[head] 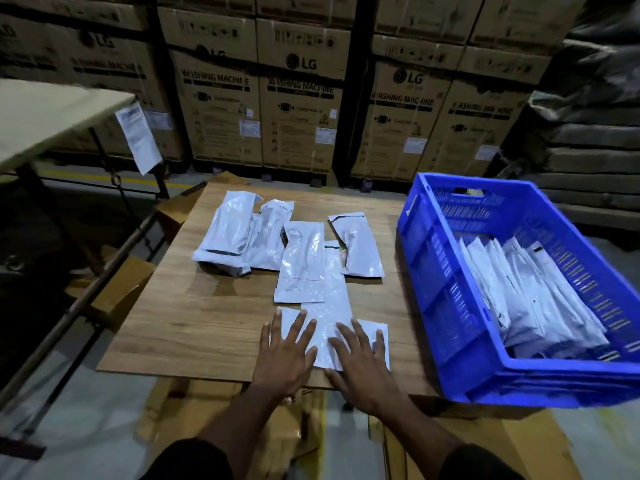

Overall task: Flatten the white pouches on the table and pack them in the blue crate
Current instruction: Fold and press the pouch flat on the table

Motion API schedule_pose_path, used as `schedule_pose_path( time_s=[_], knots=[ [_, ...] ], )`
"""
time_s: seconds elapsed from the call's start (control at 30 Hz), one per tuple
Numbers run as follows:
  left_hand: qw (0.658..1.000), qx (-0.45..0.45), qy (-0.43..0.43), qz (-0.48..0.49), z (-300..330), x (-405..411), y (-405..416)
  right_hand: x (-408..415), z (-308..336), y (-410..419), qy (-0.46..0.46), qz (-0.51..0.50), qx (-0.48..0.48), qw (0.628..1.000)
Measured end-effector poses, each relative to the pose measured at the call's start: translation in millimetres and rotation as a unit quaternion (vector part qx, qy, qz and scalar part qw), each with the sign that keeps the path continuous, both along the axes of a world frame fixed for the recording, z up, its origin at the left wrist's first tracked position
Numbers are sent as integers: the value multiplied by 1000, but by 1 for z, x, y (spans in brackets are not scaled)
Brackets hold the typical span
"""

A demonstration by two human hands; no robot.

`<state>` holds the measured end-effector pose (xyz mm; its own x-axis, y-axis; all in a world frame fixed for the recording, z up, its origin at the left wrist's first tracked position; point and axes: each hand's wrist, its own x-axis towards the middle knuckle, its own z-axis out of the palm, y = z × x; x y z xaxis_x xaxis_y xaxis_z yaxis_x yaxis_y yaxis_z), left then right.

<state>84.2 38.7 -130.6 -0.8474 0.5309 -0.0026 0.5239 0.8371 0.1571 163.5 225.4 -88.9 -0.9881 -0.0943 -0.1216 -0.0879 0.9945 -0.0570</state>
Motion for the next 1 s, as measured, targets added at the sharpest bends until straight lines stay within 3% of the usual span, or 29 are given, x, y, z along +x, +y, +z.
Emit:
schedule_pose_path(
  time_s=[0.27,0.4,0.8,1.0],
  knots=[
    [998,13,-55,-5,16,0,-7,-8,3,-1,79,24,7,997],
    [998,-23,-12,-57,18,3,-18,-16,3,1,81,-18,-29,996],
    [997,-59,-19,-50,3,5,-21,-3,3,-5,-81,29,-14,996],
    [997,-29,-21,-63,-6,-2,-24,-9,5,-3,29,39,63,997]
  ],
)
